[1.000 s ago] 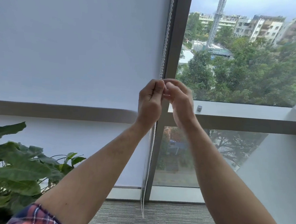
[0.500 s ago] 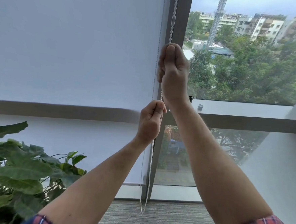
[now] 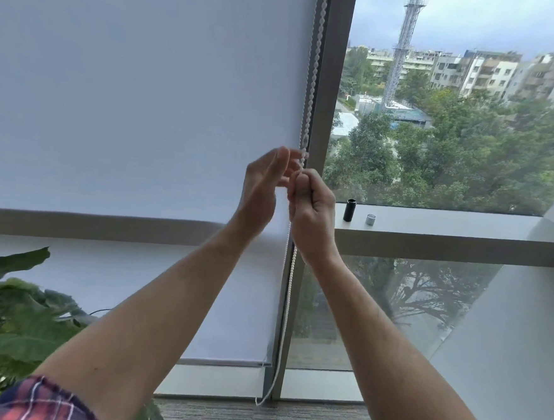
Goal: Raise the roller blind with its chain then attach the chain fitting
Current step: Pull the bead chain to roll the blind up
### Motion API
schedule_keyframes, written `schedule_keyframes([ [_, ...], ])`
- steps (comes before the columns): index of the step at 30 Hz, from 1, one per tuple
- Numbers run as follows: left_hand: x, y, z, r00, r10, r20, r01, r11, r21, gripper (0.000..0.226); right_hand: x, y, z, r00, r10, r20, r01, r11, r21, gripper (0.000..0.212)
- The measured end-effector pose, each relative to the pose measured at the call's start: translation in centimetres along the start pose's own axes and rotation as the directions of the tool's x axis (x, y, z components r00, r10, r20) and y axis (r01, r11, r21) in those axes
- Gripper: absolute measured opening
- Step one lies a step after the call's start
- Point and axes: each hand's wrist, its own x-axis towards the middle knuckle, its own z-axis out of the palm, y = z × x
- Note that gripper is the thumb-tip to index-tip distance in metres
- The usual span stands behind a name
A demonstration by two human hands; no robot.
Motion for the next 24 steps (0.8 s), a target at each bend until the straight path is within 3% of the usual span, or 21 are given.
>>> schedule_keyframes([
  [6,2.9,3.3,1.4,0.997,0.056,0.048,-0.055,0.998,-0.020,0.036,-3.7,3.7,-0.8,0.994,0.106,0.024,-0.104,0.991,-0.079,0.035],
  [11,1.1,2.1,3.3,0.997,-0.077,-0.032,0.071,0.986,-0.148,0.039,-5.7,5.1,-1.0,0.986,0.163,0.048,-0.157,0.982,-0.107,0.038],
  [19,-1.1,0.1,3.1,0.988,-0.022,-0.153,0.009,0.996,-0.090,0.039,-4.5,4.5,-2.0,0.937,0.334,0.102,-0.348,0.882,0.319,0.041],
  [21,-2.1,-1.2,2.9,0.986,-0.038,-0.160,0.029,0.998,-0.053,0.038,-2.9,3.6,-2.2,0.943,0.320,0.094,-0.332,0.882,0.335,0.050],
  [24,-3.6,-2.9,2.4,0.984,-0.069,-0.163,0.067,0.998,-0.018,0.037,-0.2,1.3,-2.1,0.963,0.255,0.080,-0.268,0.908,0.322,0.045],
])
